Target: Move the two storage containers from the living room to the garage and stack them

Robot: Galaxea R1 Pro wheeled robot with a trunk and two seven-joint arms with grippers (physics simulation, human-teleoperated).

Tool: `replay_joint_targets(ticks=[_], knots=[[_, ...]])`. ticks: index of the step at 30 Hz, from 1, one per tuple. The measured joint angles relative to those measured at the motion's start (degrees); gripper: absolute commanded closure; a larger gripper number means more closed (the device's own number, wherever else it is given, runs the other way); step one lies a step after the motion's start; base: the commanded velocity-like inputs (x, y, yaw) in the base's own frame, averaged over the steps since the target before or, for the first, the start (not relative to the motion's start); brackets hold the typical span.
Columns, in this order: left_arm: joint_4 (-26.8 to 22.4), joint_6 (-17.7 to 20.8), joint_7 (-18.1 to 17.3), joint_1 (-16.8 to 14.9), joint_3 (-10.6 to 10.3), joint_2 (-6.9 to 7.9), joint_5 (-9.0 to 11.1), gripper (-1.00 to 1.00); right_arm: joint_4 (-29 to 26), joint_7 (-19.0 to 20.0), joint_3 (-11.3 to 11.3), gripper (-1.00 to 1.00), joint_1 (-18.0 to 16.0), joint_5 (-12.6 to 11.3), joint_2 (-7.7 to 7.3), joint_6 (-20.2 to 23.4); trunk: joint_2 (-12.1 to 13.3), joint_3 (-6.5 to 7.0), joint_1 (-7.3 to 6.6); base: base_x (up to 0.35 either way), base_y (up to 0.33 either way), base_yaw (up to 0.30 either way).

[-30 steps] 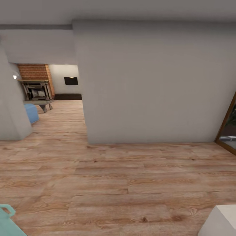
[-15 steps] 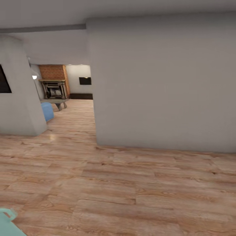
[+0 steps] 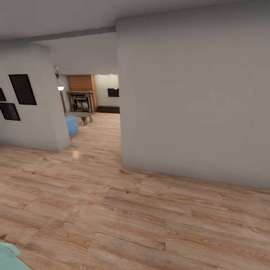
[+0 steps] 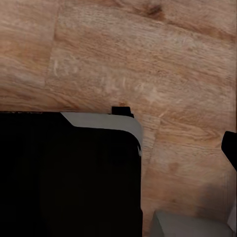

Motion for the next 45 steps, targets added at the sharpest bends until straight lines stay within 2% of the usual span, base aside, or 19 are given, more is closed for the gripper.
replay_joint_targets(ticks=[20,34,45], knots=[[0.00,0.02,0.00,0.00,0.00,0.00,0.00,-1.00,0.00,-0.01,0.00,-1.00,-0.01,0.00,0.02,-0.09,0.00,0.02,0.00,0.303,-0.128,0.271],[0.00,0.01,0.00,0.00,0.00,-0.02,0.03,-1.00,0.00,-0.01,-0.08,-1.00,0.01,-0.13,0.05,-0.10,0.00,0.68,0.00,0.303,-0.126,0.237],[0.01,0.00,0.00,-0.01,0.00,-0.09,0.02,-1.00,0.00,0.02,-0.05,-1.00,0.00,-0.05,0.01,-0.05,0.00,0.98,0.00,0.303,-0.125,0.074]])
